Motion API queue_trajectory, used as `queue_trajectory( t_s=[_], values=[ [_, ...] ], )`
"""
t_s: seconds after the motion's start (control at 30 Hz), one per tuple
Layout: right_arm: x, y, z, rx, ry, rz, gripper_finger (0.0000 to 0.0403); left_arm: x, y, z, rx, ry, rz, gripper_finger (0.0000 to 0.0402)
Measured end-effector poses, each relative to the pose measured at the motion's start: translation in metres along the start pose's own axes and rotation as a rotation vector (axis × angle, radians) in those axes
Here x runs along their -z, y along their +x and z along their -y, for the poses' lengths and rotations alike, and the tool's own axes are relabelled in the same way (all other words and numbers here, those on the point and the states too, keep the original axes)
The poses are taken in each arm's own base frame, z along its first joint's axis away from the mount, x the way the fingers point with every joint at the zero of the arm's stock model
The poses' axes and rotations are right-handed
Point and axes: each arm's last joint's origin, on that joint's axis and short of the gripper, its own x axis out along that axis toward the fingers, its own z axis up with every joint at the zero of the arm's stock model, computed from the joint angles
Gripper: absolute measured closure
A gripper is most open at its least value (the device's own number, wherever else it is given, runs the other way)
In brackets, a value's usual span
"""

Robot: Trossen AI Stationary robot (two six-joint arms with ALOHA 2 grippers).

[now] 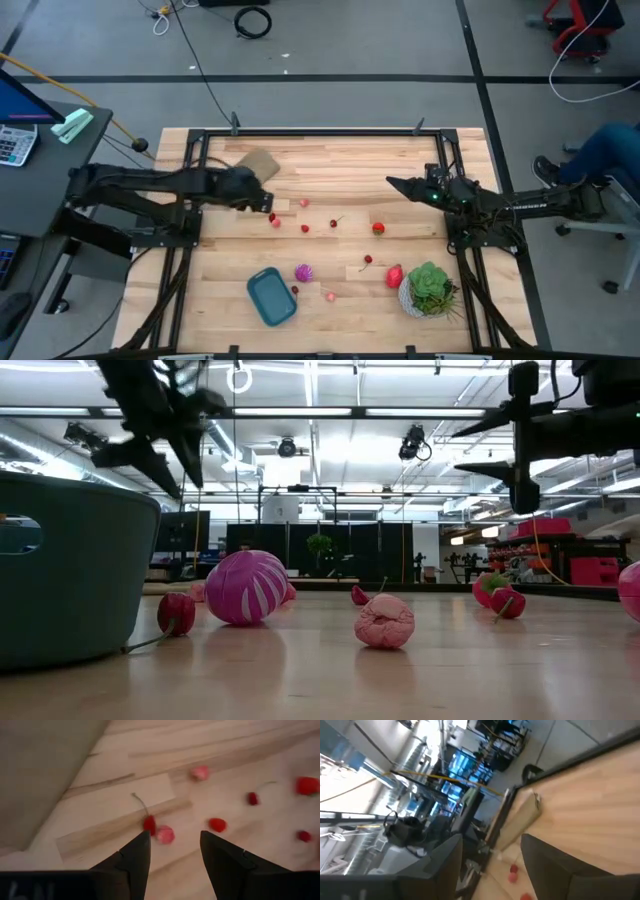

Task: Pick and placing Produce into tupperware
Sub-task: Put the red cherry into the blue bin

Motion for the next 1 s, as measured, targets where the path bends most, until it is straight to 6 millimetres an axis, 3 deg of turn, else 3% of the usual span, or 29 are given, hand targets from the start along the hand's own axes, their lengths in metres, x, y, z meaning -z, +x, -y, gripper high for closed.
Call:
queue_trajectory(
  t_s=[0.27,0.6,0.8,1.0],
  values=[
    [0.014,0.004,0.008,0.074,0.040,-0.086,0.0190,-0.013,0.056,0.004,-0.100,-0.003,-0.135,0.0227],
    [0.017,0.005,0.011,0.106,0.030,-0.081,0.0190,-0.004,0.113,0.005,-0.186,-0.017,-0.262,0.0230],
    [0.017,0.005,0.011,0.110,0.029,-0.082,0.0190,-0.001,0.134,0.005,-0.202,-0.021,-0.267,0.0230],
    [0.017,0.005,0.012,0.117,0.025,-0.086,0.0190,0.000,0.138,0.005,-0.225,-0.031,-0.250,0.0230]
  ],
)
